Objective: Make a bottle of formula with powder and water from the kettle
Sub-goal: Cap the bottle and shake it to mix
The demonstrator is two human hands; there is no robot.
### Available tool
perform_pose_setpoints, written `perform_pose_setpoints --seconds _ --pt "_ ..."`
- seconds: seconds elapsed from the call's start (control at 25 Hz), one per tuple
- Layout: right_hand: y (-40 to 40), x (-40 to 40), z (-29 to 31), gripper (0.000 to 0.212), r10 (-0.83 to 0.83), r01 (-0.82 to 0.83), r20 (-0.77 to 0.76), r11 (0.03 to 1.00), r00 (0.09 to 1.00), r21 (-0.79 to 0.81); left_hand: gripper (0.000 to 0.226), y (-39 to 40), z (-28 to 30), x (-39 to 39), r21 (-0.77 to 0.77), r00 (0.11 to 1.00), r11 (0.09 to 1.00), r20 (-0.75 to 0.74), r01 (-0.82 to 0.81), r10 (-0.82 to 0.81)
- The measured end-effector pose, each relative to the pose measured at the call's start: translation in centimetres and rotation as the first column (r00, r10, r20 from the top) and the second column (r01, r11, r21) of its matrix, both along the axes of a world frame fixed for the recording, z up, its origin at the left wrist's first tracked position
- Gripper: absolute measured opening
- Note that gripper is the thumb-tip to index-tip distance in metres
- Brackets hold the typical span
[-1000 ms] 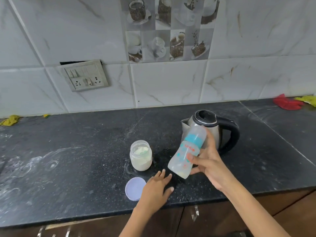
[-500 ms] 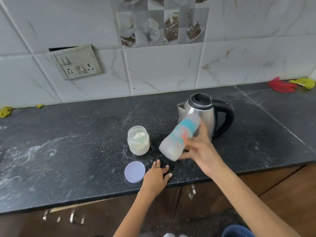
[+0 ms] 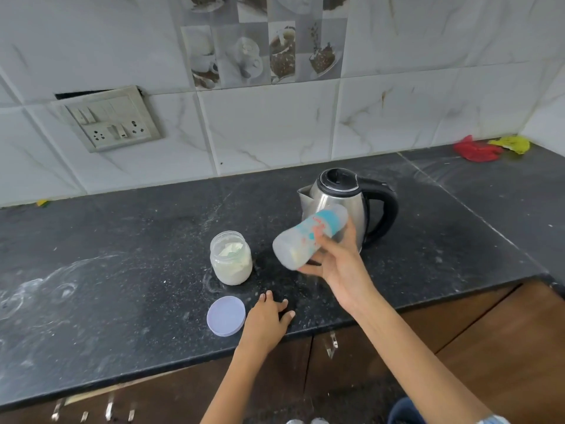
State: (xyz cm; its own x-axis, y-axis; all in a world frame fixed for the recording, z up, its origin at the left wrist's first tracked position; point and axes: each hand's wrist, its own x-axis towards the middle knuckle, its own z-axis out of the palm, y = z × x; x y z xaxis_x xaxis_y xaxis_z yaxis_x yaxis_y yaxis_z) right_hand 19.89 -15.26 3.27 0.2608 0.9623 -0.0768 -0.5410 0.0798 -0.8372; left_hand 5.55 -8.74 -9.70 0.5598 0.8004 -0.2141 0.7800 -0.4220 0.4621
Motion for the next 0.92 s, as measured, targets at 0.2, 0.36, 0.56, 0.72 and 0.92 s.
perform_pose_setpoints --seconds 0.2,0.36,0.56,0.72,0.92 --pt "0.0 0.1 -0.1 0.077 0.034 -0.032 0.057 0.999 0.998 -0.031 0.046 -0.4 0.0 -0.3 0.015 0.999 1.000 0.051 -0.008 0.007" --pt "-0.4 -0.4 0.2 0.074 0.134 -0.123 0.110 0.987 0.985 -0.103 0.046 -0.7 -0.3 -0.3 0.027 0.994 1.000 0.109 -0.014 0.012" --pt "-0.1 0.5 0.1 0.078 -0.033 0.034 0.012 0.997 0.999 -0.075 0.048 -0.5 0.0 -0.2 -0.019 0.997 0.999 0.067 -0.031 0.032" --pt "-0.4 -0.2 -0.2 0.080 0.078 -0.061 0.135 0.991 0.988 -0.122 0.046 -0.6 0.5 -0.2 -0.009 0.993 0.999 0.106 -0.049 0.050" --pt "-0.3 0.2 0.6 0.077 0.064 -0.044 0.163 0.991 0.985 -0.124 0.046 -0.5 0.6 0.0 -0.021 0.997 0.999 0.074 -0.036 0.037"
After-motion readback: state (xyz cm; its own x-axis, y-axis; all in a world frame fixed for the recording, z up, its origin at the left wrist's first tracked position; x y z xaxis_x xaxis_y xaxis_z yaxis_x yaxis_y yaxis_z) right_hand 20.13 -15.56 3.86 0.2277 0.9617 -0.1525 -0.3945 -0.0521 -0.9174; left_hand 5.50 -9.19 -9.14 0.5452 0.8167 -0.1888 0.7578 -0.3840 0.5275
